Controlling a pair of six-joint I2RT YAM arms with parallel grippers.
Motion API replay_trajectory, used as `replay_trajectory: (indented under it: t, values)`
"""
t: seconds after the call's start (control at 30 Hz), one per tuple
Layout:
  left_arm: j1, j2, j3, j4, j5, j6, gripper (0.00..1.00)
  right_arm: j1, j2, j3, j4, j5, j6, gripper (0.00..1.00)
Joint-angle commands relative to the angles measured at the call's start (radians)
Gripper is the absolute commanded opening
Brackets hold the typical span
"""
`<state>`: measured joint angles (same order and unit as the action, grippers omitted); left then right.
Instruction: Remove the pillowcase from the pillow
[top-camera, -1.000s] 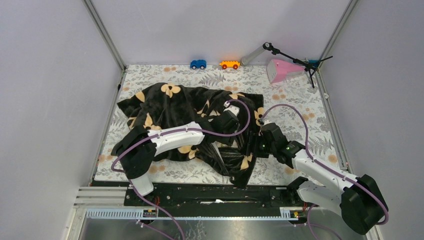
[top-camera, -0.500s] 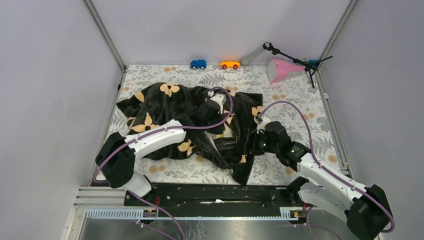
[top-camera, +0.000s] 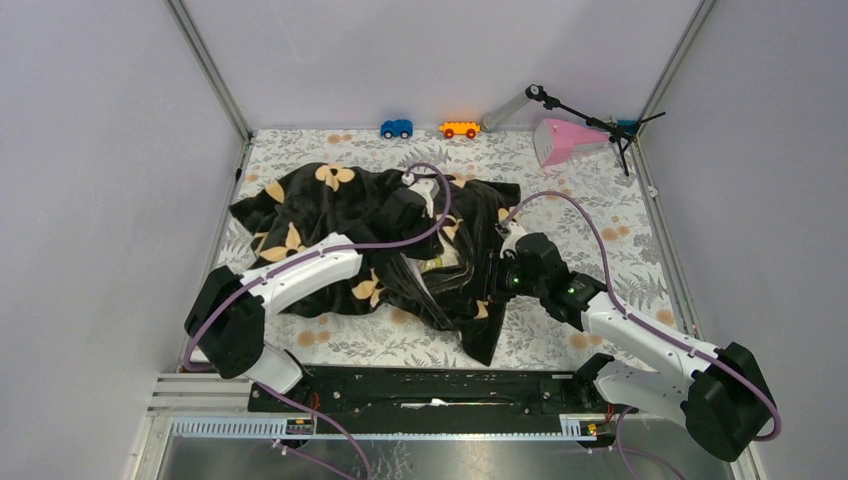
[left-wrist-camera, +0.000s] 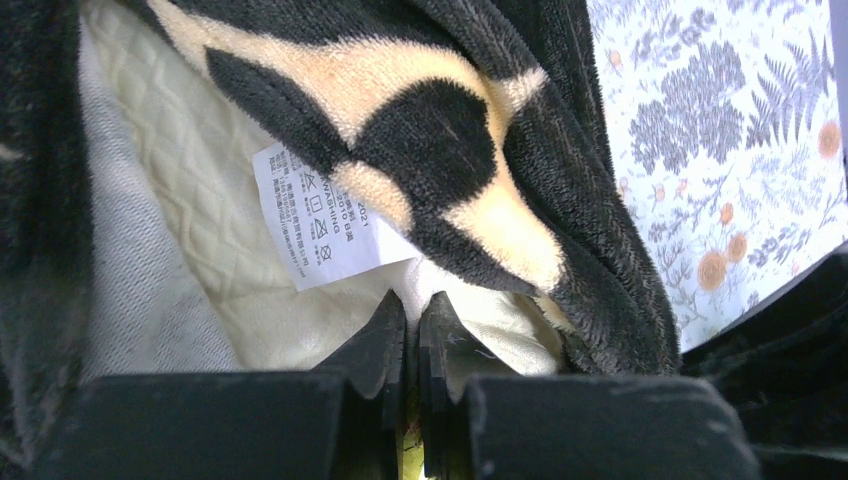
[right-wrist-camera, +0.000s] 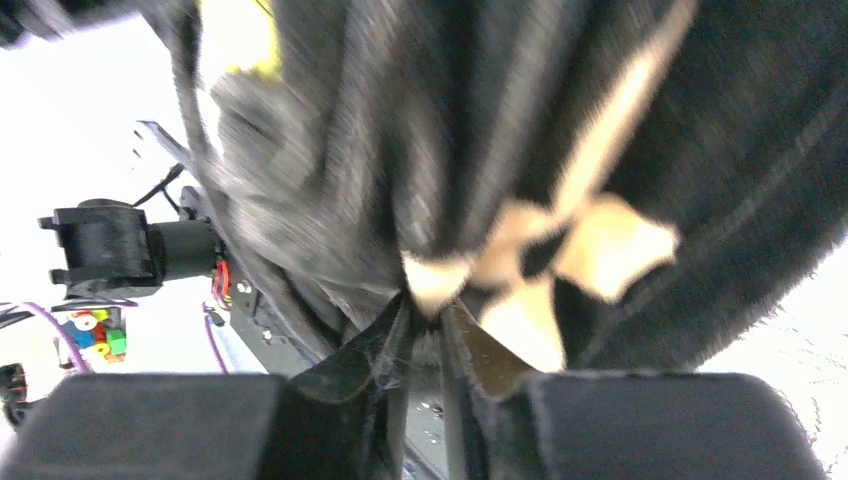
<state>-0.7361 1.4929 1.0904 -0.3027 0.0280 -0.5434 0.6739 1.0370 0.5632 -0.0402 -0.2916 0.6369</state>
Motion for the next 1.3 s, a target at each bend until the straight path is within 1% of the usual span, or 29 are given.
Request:
replay_trajectory:
  t: [0.0, 0.07, 0.1, 0.17, 0.27, 0.3, 0.4, 0.43, 0.5, 0.63, 0.73, 0.8, 0.9, 0.93, 0.97, 1.03, 1.07, 1.1, 1.2, 1.27]
  values:
    - [0.07, -0.124, 0.074, 0.063, -0.071, -0.003, 0.0, 0.011, -0.053, -0.096, -0.044, 0.047, -0.002, 0.18]
    - [0.078, -0.146, 0.077, 0.057, -0.087, 0.004, 0.0, 0.009, -0.077, -0.129, -0.069, 0.084, 0.001, 0.15]
    - [0.083, -0.156, 0.077, 0.053, -0.088, 0.006, 0.0, 0.009, -0.086, -0.142, -0.08, 0.101, 0.002, 0.12]
    - [0.09, -0.175, 0.075, 0.044, -0.089, 0.007, 0.0, 0.01, -0.101, -0.149, -0.104, 0.139, 0.003, 0.0]
    - [0.092, -0.208, 0.061, 0.043, -0.081, 0.008, 0.0, 0.009, -0.108, -0.141, -0.126, 0.177, 0.003, 0.0]
    - [0.093, -0.216, 0.056, 0.045, -0.072, 0.008, 0.0, 0.009, -0.11, -0.135, -0.118, 0.165, 0.0, 0.06]
    - [0.092, -0.216, 0.045, 0.04, -0.047, 0.011, 0.0, 0.009, -0.116, -0.113, -0.033, 0.01, -0.038, 0.54]
    - [0.092, -0.214, 0.039, 0.04, -0.036, 0.011, 0.0, 0.01, -0.116, -0.097, -0.008, -0.045, -0.048, 0.62]
    - [0.092, -0.213, 0.026, 0.049, 0.014, 0.016, 0.0, 0.01, -0.118, -0.06, 0.026, -0.115, -0.07, 0.68]
    - [0.092, -0.222, 0.005, 0.087, 0.107, 0.019, 0.0, 0.009, -0.106, 0.043, 0.026, -0.127, -0.111, 0.69]
    - [0.092, -0.223, -0.002, 0.087, 0.123, 0.024, 0.0, 0.01, -0.063, 0.119, 0.03, -0.115, -0.111, 0.67]
    - [0.091, -0.227, -0.008, 0.087, 0.126, 0.023, 0.0, 0.01, -0.018, 0.161, 0.066, -0.099, -0.095, 0.64]
    - [0.092, -0.236, -0.015, 0.088, 0.127, 0.022, 0.0, 0.009, 0.065, 0.216, 0.06, -0.057, -0.074, 0.56]
    - [0.092, -0.24, -0.017, 0.088, 0.127, 0.023, 0.0, 0.01, 0.094, 0.229, 0.057, -0.061, -0.071, 0.52]
    - [0.092, -0.242, -0.018, 0.088, 0.125, 0.024, 0.0, 0.01, 0.116, 0.241, 0.061, -0.078, -0.068, 0.45]
    - [0.092, -0.243, -0.016, 0.084, 0.113, 0.025, 0.0, 0.011, 0.147, 0.239, 0.074, -0.116, -0.053, 0.24]
    - [0.092, -0.242, -0.013, 0.076, 0.097, 0.024, 0.0, 0.011, 0.151, 0.227, 0.081, -0.122, -0.044, 0.15]
    - [0.092, -0.241, -0.009, 0.064, 0.065, 0.017, 0.0, 0.01, 0.144, 0.206, 0.088, -0.12, -0.037, 0.1]
    - [0.092, -0.251, -0.016, 0.053, -0.019, -0.015, 0.0, 0.011, 0.099, 0.128, 0.082, -0.079, -0.035, 0.08]
    - [0.093, -0.267, -0.032, 0.071, -0.062, -0.033, 0.0, 0.012, 0.059, 0.07, 0.058, -0.034, -0.041, 0.04]
